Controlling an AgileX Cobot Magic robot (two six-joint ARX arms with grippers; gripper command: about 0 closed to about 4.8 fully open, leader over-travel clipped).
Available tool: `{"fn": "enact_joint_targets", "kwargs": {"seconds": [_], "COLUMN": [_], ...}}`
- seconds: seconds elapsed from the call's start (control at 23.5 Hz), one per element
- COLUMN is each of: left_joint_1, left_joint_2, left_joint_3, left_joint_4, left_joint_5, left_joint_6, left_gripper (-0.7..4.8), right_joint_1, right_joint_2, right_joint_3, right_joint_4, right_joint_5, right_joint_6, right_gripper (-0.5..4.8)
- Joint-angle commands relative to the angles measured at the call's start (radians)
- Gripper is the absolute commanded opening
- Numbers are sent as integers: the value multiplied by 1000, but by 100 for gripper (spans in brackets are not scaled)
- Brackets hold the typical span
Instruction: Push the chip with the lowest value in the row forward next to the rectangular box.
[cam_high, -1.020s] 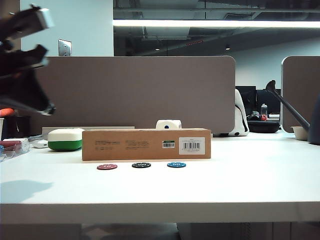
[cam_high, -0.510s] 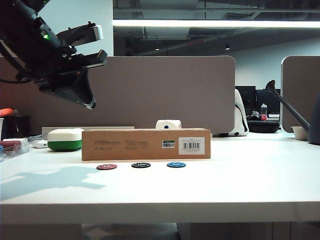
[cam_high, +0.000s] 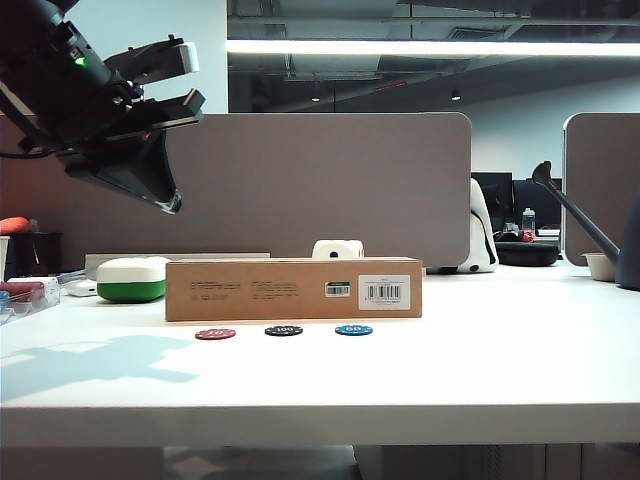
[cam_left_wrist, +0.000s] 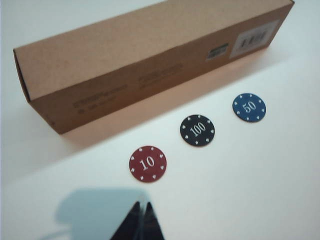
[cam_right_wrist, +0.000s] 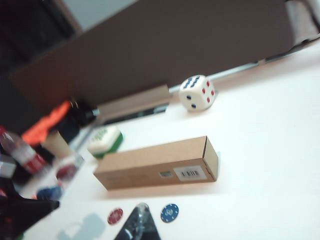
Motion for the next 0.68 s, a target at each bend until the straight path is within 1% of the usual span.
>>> {"fn": "enact_joint_targets", "kwargs": {"seconds": [0.04,0.09,0.13,0.17,0.21,0.26,0.3,0.38,0.47,0.51,0.55,0.68], "left_joint_1": [-2,-2,-2,-2,-1,0,0,4,11,13,16,16], "left_joint_2": [-39,-45,-67,-77,-97,-106,-120,-143,-170,-179,-190,-199], "left_joint_3": [2,2,2,2,2,2,2,2,2,2,2,2], "left_joint_4": [-66,-79,-106,-113,-124,-124,-122,-126,-127,-127,-127,-116], "left_joint_5": [0,0,1,0,0,1,1,1,1,2,0,1], "left_joint_6": [1,1,1,1,1,1,1,1,1,1,1,1], "left_gripper": [-5,-5,-5,-5,-5,-5,-5,-5,-5,-5,-5,-5], "right_joint_1": [116,156,237,277,365,409,471,549,607,624,652,682], "right_joint_2": [218,280,388,436,554,620,719,870,1030,1091,1202,1363], "right_joint_3": [109,135,170,184,219,235,253,277,327,357,420,536], "right_joint_4": [-42,-54,-57,-56,-52,-41,-3,86,141,141,140,140], "right_joint_5": [1,2,5,7,26,27,26,19,20,20,19,23], "right_joint_6": [-126,-143,-170,-184,-211,-222,-229,-228,-227,-227,-227,-228], "right_gripper": [-5,-5,-5,-5,-5,-5,-5,-5,-5,-5,-5,-5]}}
